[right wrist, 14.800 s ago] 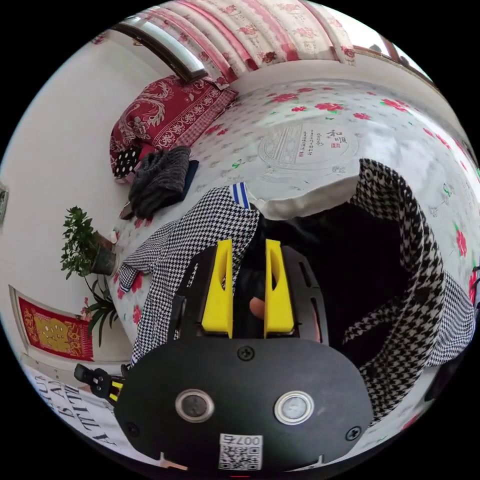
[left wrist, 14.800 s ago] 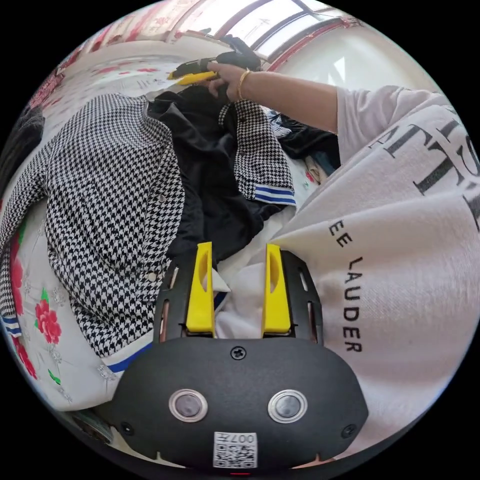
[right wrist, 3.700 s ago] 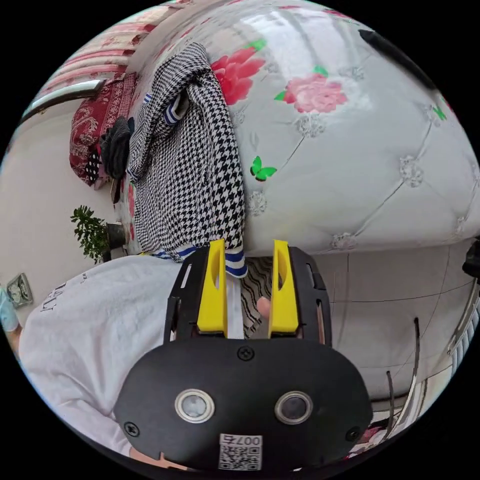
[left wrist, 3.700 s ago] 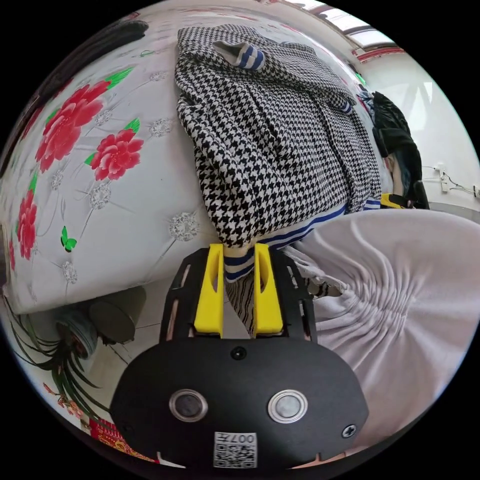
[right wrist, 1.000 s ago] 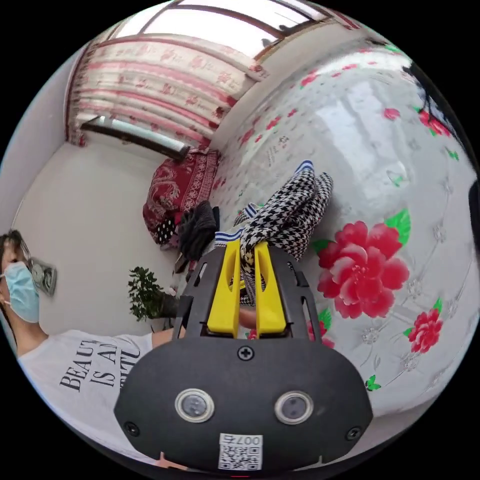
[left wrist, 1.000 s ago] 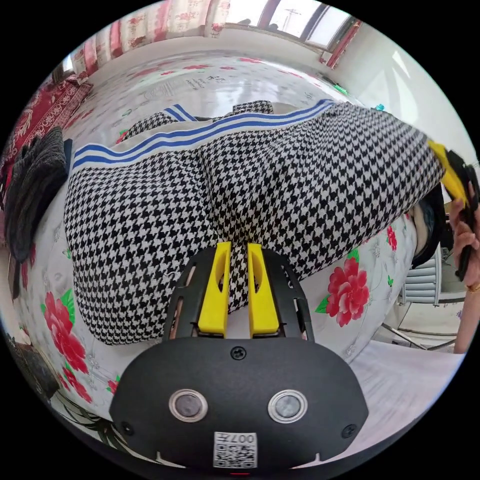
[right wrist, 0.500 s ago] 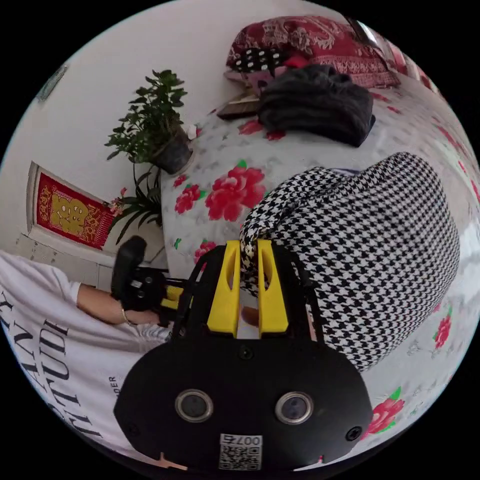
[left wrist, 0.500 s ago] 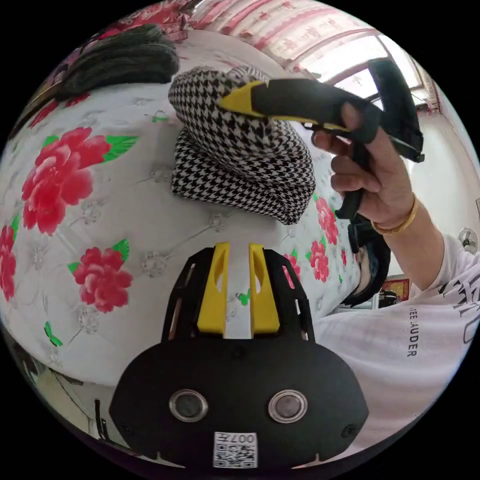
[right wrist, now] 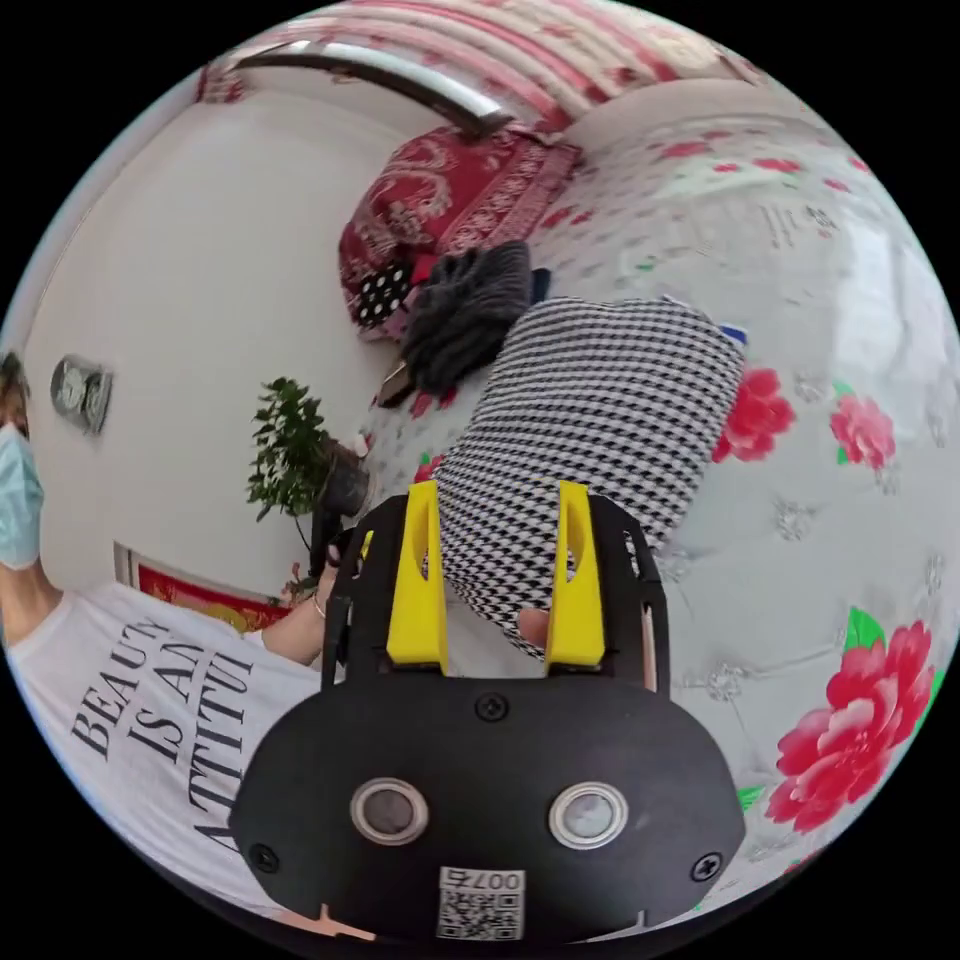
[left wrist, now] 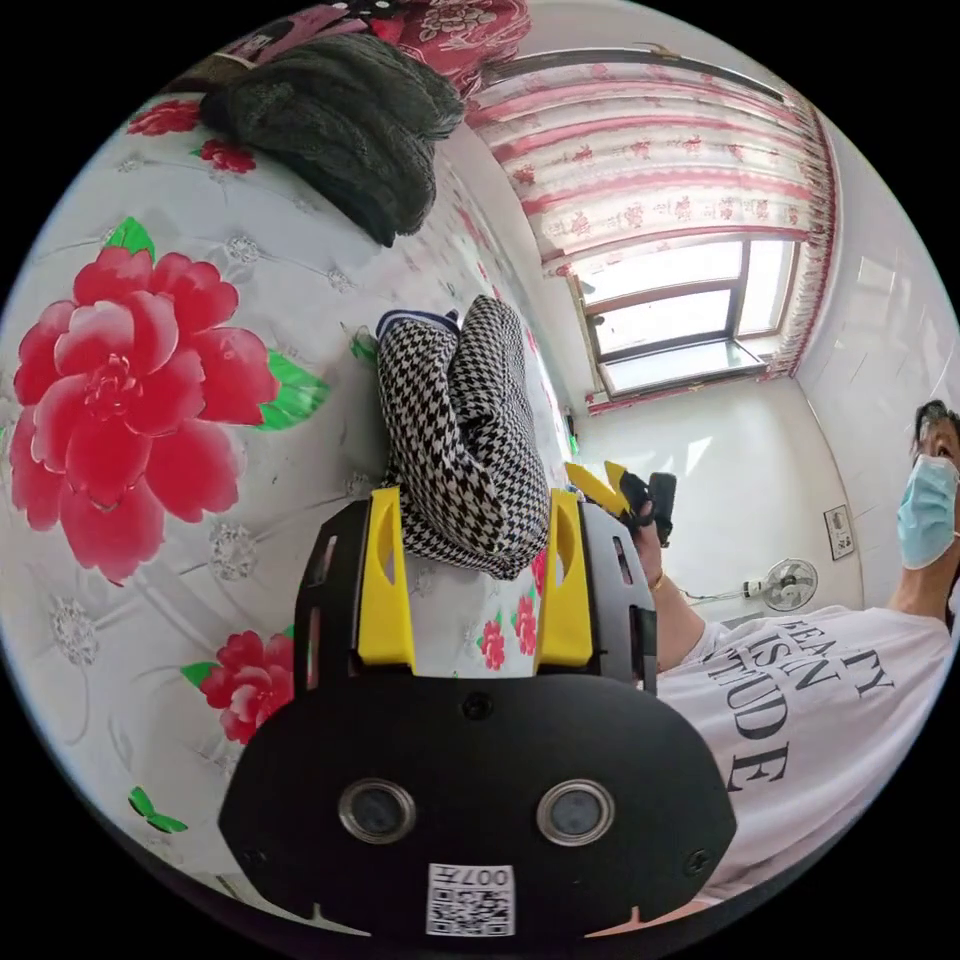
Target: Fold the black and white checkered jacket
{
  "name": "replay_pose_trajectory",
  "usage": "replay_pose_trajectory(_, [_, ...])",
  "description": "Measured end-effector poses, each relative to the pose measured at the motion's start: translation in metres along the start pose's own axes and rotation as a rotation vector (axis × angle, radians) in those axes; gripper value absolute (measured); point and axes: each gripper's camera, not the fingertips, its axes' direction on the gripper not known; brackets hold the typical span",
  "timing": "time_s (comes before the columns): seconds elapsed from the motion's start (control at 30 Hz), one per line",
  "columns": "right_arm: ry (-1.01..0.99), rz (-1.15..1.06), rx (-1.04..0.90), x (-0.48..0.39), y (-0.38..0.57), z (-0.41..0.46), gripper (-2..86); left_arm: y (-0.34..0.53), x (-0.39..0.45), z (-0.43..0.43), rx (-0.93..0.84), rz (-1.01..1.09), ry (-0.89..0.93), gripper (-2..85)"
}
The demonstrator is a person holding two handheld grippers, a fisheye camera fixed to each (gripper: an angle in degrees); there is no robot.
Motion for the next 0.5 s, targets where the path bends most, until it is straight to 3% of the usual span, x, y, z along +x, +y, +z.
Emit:
replay_pose_trajectory(0.1, [-0.082,0.203,0.046,0.079,0.005,-0.030,16.4,-0.019,-0.002,0.019,-0.079,0.028,-0.027,23.1])
replay_pose_trajectory(0.23, [-0.116,0.277,0.027,0.129,0.002,-0.032,16.9,-0.031,-0.002,0.069,-0.272,0.035,-0.086,22.7])
replay_pose_trajectory(0.37, [-0.237,0.314,-0.137,0.170,-0.004,0.002,15.3,-0.031,-0.004,0.086,-0.301,0.041,-0.096,17.8])
replay_pose_trajectory(0.5, [-0.166,0.293,-0.135,0.173,-0.001,-0.014,11.0,-0.024,0.001,0.081,-0.276,0.058,-0.051,12.4])
